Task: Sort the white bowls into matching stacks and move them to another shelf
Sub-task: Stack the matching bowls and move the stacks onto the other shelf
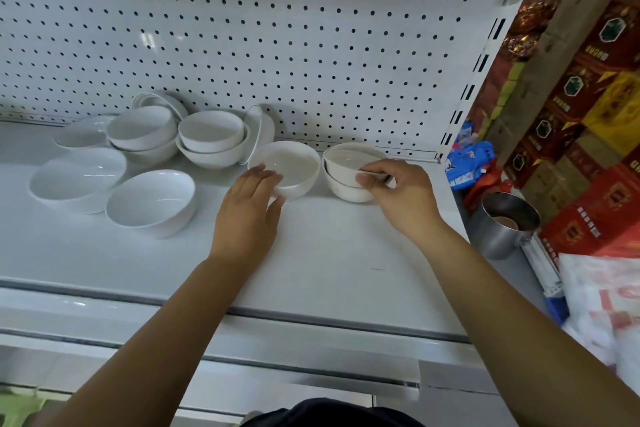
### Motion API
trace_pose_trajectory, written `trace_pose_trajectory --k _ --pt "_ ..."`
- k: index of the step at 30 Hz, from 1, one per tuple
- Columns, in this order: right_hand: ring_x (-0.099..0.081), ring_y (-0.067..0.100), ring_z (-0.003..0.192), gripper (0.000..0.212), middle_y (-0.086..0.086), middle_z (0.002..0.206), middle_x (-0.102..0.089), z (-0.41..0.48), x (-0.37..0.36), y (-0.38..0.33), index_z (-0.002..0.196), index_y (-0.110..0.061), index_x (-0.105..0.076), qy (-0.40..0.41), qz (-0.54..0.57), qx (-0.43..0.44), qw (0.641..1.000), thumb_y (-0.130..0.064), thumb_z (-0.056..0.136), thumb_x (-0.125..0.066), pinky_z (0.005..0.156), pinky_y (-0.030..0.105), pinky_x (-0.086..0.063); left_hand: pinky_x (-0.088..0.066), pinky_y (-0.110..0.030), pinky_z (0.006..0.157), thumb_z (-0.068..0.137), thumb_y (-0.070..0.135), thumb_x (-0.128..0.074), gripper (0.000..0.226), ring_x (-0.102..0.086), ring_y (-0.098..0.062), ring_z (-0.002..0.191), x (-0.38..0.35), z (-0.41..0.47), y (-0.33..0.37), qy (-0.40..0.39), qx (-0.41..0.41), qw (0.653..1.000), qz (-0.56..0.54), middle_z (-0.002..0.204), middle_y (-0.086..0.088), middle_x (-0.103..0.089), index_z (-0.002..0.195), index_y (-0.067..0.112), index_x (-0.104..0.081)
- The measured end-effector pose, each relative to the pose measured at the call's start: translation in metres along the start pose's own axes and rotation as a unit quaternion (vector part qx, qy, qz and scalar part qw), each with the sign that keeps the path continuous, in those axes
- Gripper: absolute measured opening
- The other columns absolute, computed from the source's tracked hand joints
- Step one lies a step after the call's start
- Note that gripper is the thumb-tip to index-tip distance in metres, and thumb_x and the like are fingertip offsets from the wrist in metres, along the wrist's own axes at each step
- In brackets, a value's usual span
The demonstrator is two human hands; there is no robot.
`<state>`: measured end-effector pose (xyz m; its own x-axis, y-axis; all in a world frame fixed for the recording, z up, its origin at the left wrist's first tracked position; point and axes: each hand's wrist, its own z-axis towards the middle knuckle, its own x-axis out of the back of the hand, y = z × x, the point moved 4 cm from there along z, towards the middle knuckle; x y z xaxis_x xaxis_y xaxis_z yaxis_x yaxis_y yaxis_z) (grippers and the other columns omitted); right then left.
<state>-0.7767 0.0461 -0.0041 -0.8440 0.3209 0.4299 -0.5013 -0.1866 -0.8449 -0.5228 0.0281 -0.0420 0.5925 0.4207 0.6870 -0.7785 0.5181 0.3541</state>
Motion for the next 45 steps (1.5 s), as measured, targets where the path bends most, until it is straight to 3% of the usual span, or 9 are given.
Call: trace_pose_trajectory --k 10,14,16,21,27,30,35,38,45 --pt "-0.063 -0.016 0.086 0.016 -0.02 0.091 -0.072 -0.006 -0.002 -0.017 0.09 -0.023 -0.074 0.067 0.12 0.021 0.99 -0.007 0.089 -0.075 0.101 0.022 -0.044 -0.045 -0.03 0.102 0.097 0.024 -0.062 0.028 -0.061 -0.026 0.119 0.02 -0.007 0.016 0.082 -0.038 0.995 -0.033 0.121 -0.009 -0.071 0.115 0.005 -0.07" --pt "-0.056 -0.021 0.112 0.031 -0.032 0.088 -0.073 -0.024 -0.007 -0.034 0.087 -0.036 -0.073 0.064 0.171 0.07 0.981 -0.005 0.087 -0.076 0.118 0.023 -0.034 -0.047 -0.02 0.101 0.102 0.037 -0.057 0.029 -0.061 -0.01 0.119 0.036 -0.023 0.034 0.058 0.108 0.97 -0.208 0.124 0.005 -0.068 0.122 0.018 -0.067" --pt "-0.056 -0.013 0.12 0.028 -0.033 0.093 -0.073 -0.038 -0.016 -0.043 0.088 -0.041 -0.075 0.042 0.19 0.1 0.976 -0.013 0.087 -0.076 0.113 0.019 -0.037 -0.051 -0.029 0.102 0.101 0.047 -0.053 0.033 -0.063 -0.011 0.12 0.038 -0.031 0.044 0.034 0.215 0.905 -0.365 0.124 0.008 -0.069 0.122 0.024 -0.065" --pt "-0.069 0.009 0.097 0.014 -0.012 0.095 -0.075 -0.068 -0.047 -0.07 0.1 -0.017 -0.078 0.004 0.163 0.231 0.959 -0.019 0.087 -0.077 0.119 0.039 -0.038 -0.05 -0.05 0.108 0.1 0.066 -0.041 0.068 -0.068 -0.032 0.12 0.044 -0.032 0.048 0.013 0.402 0.639 -0.656 0.129 -0.014 -0.07 0.139 0.012 -0.057" --pt "-0.069 0.012 0.081 0.02 -0.001 0.083 -0.077 -0.098 -0.088 -0.082 0.095 0.002 -0.078 -0.061 0.119 0.341 0.93 0.015 0.081 -0.078 0.117 0.047 -0.039 -0.056 -0.037 0.078 0.097 0.075 -0.026 0.086 -0.068 -0.031 0.103 0.076 -0.044 0.05 -0.001 0.391 0.532 -0.751 0.122 -0.022 -0.068 0.129 0.005 -0.064" --pt "-0.069 0.014 0.08 0.016 0.001 0.083 -0.077 -0.102 -0.104 -0.091 0.094 0.003 -0.078 -0.095 0.122 0.366 0.918 0.008 0.079 -0.082 0.114 0.048 -0.042 -0.057 -0.033 0.063 0.1 0.07 -0.029 0.077 -0.071 -0.029 0.088 0.089 -0.053 0.041 0.026 0.381 0.524 -0.761 0.109 -0.018 -0.071 0.116 0.007 -0.069" --pt "-0.066 0.023 0.084 0.017 0.003 0.088 -0.074 -0.109 -0.125 -0.104 0.092 -0.002 -0.08 -0.143 0.117 0.377 0.908 -0.008 0.079 -0.086 0.105 0.046 -0.05 -0.057 -0.038 0.083 0.1 0.067 -0.034 0.071 -0.071 -0.031 0.102 0.106 -0.069 0.024 0.056 0.41 0.549 -0.726 0.107 -0.017 -0.072 0.103 0.012 -0.078" --pt "-0.065 0.026 0.088 0.016 0.002 0.088 -0.073 -0.108 -0.135 -0.109 0.088 -0.004 -0.079 -0.148 0.104 0.372 0.911 -0.017 0.08 -0.085 0.095 0.041 -0.053 -0.045 -0.046 0.099 0.1 0.066 -0.038 0.069 -0.066 -0.037 0.116 0.115 -0.077 0.01 0.066 0.416 0.566 -0.709 0.119 -0.023 -0.069 0.118 0.01 -0.072" --pt "-0.065 0.025 0.093 0.027 0.001 0.092 -0.074 -0.098 -0.159 -0.12 0.086 -0.006 -0.079 -0.148 0.076 0.351 0.921 -0.028 0.074 -0.088 0.082 0.037 -0.054 -0.053 -0.04 0.069 0.103 0.059 -0.041 0.07 -0.06 -0.04 0.105 0.143 -0.076 -0.021 0.013 0.419 0.575 -0.703 0.127 -0.026 -0.061 0.143 0.002 -0.053"
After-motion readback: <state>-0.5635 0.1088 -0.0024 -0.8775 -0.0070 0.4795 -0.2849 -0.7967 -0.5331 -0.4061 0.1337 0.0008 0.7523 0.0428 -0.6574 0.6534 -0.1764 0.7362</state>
